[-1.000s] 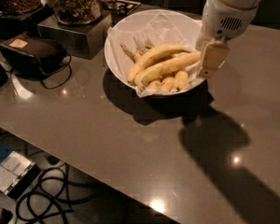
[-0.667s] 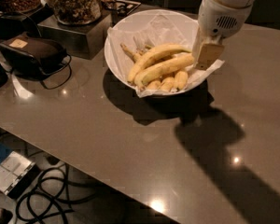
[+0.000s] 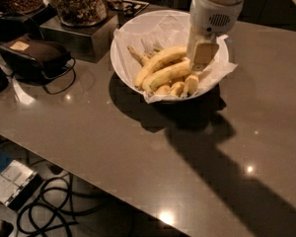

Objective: Pick banana from white bowl

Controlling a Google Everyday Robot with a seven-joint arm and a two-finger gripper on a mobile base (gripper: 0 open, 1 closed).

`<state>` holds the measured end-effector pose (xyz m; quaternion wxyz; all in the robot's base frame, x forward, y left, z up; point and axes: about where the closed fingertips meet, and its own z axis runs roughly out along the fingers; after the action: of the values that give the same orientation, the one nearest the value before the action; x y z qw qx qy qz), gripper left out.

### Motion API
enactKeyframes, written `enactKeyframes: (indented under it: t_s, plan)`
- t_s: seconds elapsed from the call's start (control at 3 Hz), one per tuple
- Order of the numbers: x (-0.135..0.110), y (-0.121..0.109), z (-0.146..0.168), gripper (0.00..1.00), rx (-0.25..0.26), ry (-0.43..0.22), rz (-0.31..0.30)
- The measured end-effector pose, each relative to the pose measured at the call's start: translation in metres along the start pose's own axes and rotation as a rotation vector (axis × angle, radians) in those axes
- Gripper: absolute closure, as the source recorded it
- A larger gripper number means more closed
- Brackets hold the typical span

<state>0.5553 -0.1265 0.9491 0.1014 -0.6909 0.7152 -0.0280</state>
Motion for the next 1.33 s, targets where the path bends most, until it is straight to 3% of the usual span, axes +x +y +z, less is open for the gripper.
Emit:
enactKeyframes:
  t_s: [0.33, 1.33]
  plan:
    - [-0.011, -0.007, 0.001, 0.59, 0.003, 0.004, -0.043]
    - [-0.004, -0.029, 0.008, 0.57, 0.008, 0.018, -0.056]
